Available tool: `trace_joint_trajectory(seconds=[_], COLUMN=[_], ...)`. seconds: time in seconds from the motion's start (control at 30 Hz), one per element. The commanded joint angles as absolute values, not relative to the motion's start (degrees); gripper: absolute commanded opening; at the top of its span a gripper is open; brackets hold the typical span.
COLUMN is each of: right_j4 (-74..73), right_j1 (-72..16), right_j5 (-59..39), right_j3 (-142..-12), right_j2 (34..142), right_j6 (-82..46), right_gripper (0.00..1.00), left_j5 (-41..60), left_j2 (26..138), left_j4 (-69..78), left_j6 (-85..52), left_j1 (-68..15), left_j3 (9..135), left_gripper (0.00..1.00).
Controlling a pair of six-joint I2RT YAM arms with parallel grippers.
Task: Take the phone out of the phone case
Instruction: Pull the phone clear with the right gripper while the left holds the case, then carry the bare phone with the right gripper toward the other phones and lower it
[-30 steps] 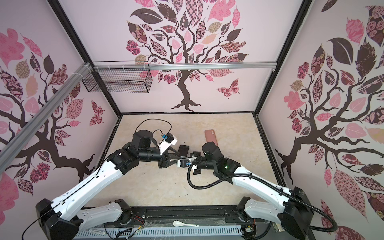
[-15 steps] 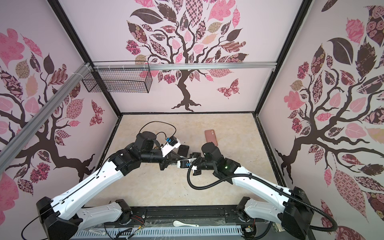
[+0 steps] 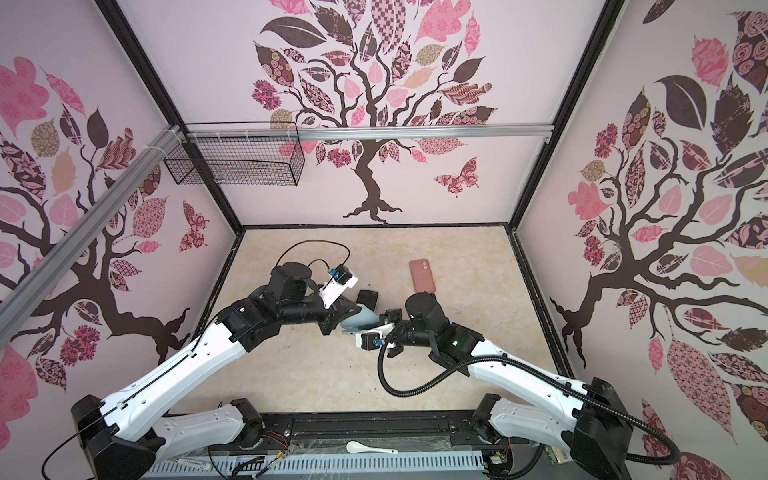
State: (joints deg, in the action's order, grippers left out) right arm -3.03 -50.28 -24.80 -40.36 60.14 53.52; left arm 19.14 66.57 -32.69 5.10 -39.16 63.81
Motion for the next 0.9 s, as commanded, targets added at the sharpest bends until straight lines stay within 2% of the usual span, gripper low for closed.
trace_joint_trajectory(seconds=[0.0, 0.1, 0.23, 0.37, 0.57, 0.7, 0.87], right_j4=[-0.5, -0.7, -2.6, -6.4, -3.2, -3.5, -5.9], right_j1=[-50.8, -50.7, -50.7, -50.7, -50.7, -49.2, -39.0], right_j5=[-27.7, -27.3, -25.2, -28.8, -31.7, -26.3, -29.1], right_j3=[-39.2, -38.8, -38.2, -35.5, -36.5, -37.3, -38.0], right_j2=[55.8, 55.3, 54.3, 52.0, 50.2, 50.7, 54.9], right_j6=[54.8, 54.1, 46.6, 44.6, 45.1, 35.9, 13.2], right_gripper=[0.00, 0.00, 0.00, 0.00, 0.00, 0.00, 0.00], left_j5=[6.9, 6.9, 5.9, 3.6, 2.4, 2.9, 0.6], left_j2=[66.9, 67.4, 66.6, 65.8, 67.0, 65.0, 60.3], left_j4=[-33.5, -33.6, -32.9, -32.7, -33.4, -30.8, -28.0], left_j6=[3.9, 3.4, 3.3, 2.7, 3.4, 3.2, 2.4], left_j1=[-34.3, -33.7, -33.5, -32.1, -31.6, -31.6, -31.5], left_j3=[66.1, 66.6, 66.4, 66.0, 67.2, 66.9, 65.0], left_gripper=[0.00, 0.00, 0.00, 0.00, 0.00, 0.00, 0.00])
